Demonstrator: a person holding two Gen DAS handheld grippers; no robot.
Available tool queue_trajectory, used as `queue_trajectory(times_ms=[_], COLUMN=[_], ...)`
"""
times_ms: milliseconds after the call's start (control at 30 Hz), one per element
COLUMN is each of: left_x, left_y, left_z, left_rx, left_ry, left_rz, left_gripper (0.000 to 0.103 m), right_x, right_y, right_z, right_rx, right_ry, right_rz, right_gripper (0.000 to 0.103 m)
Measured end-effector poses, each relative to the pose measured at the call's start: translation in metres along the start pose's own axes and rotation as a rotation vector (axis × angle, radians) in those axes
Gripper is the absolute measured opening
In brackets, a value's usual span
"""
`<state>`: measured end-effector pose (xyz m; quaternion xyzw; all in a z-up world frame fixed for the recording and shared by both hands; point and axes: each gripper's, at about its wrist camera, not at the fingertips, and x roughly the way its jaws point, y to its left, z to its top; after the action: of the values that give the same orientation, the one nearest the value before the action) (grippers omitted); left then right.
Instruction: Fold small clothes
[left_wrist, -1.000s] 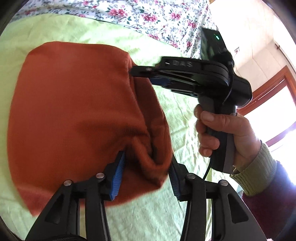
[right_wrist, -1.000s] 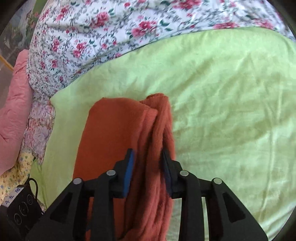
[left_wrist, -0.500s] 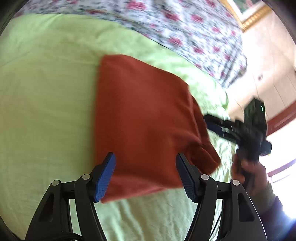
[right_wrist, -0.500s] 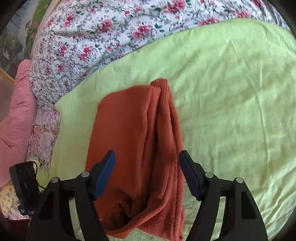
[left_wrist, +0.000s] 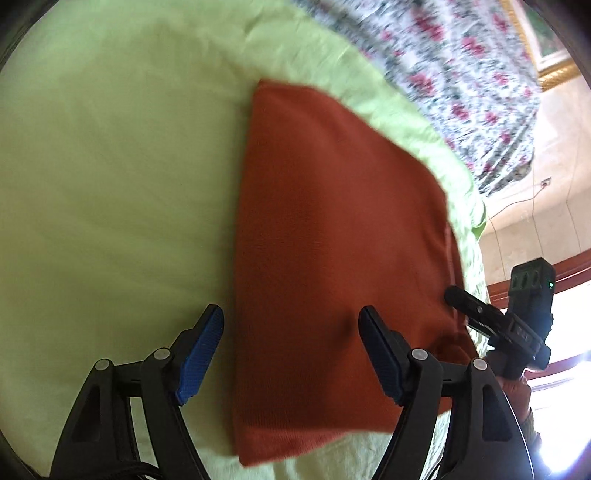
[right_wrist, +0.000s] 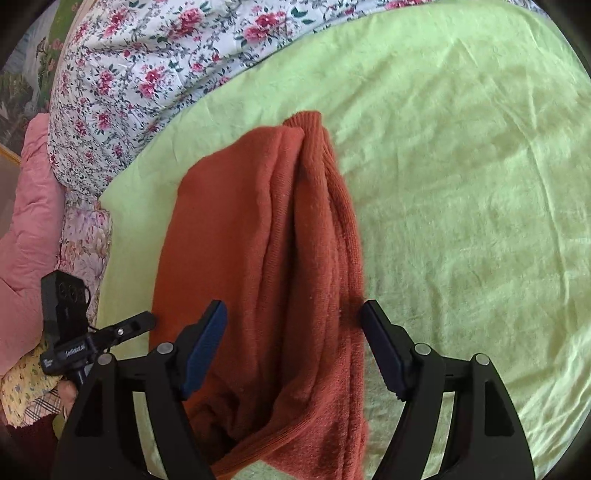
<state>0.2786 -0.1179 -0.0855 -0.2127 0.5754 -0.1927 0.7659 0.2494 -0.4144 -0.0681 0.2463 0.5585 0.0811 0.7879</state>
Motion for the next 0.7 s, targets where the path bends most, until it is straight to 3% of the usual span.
queue_trajectory(times_ms=[67,100,133,233,267,300,433,533,700], left_x=[0.011,0.014,0.017,0.023,0.021,0.018,-0.007,-0.043,-0.111], left_y=[0.001,-0.002,-0.006,-0.016,-0.018,-0.021,-0.029,-0.027,0.001], left_z=[0.003,0.005,0.006,0.008,0.007,0.006,-0.001,-0.009,-0.033], left_rx=[-0.003,0.007,0.024,0.062,0.076,0.091,0.118,0.119,0.100], left_ry=[0.003,-0.001,-0.004,-0.010,-0.019,-0.026,-0.075,-0.122,-0.192], left_rz=[-0.003,-0.003,-0.005,0.017,0.017,0.014,0.003,-0.012,0.026], left_gripper=[0.073,0.065,0.059,0.035,0.025,0.021,0.019,0.018,0.018], right_x=[0.007,0.011,0.015,0.020,0.019,0.018,0.006,-0.003,0.000], right_y=[-0.003,-0.003,-0.003,-0.003,-0.002,-0.001,0.012,0.030,0.083], right_z=[-0.001,-0.002,-0.003,-0.006,-0.007,-0.007,-0.009,-0.013,-0.034], right_rx=[-0.005,-0.011,-0.018,-0.008,-0.006,-0.006,-0.012,-0.026,-0.100], right_ry=[0.017,0.023,0.032,0.041,0.040,0.037,0.020,0.015,0.035], right_rz=[0.019,0.028,0.035,0.056,0.064,0.065,0.086,0.152,0.264], right_gripper=[0.076,0.073,0.062,0.042,0.039,0.035,0.030,0.028,0.028])
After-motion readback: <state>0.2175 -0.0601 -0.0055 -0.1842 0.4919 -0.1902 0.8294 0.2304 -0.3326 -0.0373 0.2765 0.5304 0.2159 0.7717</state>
